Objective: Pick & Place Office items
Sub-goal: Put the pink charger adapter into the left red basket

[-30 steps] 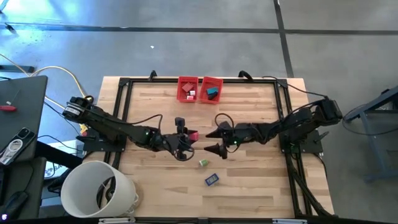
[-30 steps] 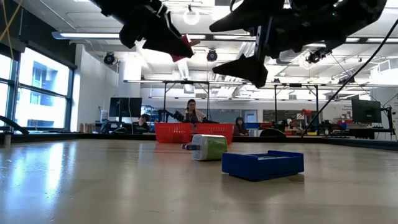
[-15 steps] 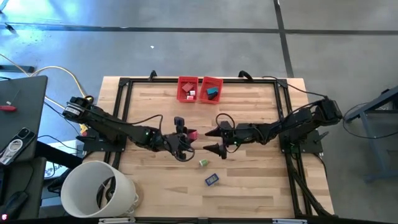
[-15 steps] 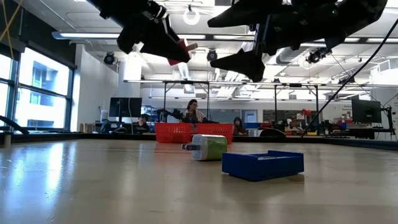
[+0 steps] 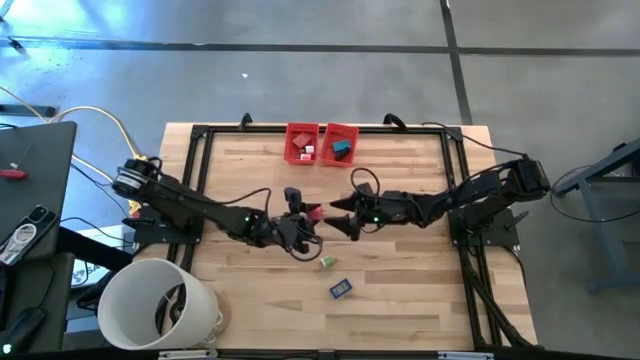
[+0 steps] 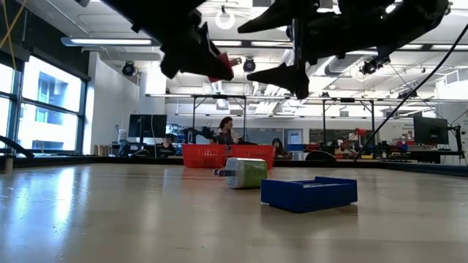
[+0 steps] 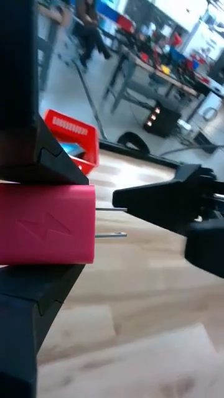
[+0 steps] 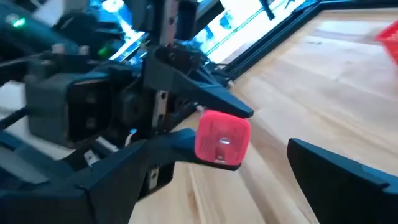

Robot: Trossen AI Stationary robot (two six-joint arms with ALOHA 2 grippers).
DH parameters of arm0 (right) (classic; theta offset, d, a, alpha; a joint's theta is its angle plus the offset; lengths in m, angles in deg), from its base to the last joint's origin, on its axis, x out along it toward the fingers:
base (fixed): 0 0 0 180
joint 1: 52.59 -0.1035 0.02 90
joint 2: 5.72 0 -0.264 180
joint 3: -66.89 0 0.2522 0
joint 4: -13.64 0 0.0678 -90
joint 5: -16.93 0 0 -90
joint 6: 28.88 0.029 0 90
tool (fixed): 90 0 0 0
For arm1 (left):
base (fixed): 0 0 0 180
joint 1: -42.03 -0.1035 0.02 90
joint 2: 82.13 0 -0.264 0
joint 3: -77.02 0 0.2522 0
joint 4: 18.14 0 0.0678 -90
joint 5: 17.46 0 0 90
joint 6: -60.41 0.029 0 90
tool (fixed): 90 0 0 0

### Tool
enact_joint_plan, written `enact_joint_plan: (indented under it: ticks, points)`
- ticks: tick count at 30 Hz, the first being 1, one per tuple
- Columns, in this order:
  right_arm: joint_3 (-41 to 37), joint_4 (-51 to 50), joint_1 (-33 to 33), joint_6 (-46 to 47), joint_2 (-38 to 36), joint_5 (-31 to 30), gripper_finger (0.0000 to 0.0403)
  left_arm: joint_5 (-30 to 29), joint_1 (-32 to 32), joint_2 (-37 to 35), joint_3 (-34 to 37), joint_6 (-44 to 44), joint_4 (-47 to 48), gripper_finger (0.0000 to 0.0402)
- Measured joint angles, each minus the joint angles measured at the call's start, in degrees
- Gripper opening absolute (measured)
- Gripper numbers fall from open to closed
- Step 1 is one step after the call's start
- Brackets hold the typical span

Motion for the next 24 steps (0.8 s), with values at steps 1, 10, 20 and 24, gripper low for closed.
enact_joint_plan:
  ticks: [1,10,20,24]
  points:
    - [0.0,-0.3,0.1,0.2,0.0,-0.4,0.0372,-0.6,0.0,0.5,-0.5,-0.2,-0.1,0.0143]
    - [0.0,-0.8,0.5,0.3,0.0,-0.7,0.0372,5.1,-1.7,1.4,-2.9,-1.9,0.0,0.0143]
    - [0.0,-0.8,0.9,0.3,0.0,-3.5,0.0372,8.9,-4.2,2.9,-6.1,-1.9,-0.3,0.0143]
    - [0.0,-1.1,1.4,0.3,0.0,-3.6,0.0372,8.9,-4.5,6.1,-8.1,0.2,0.0,0.0143]
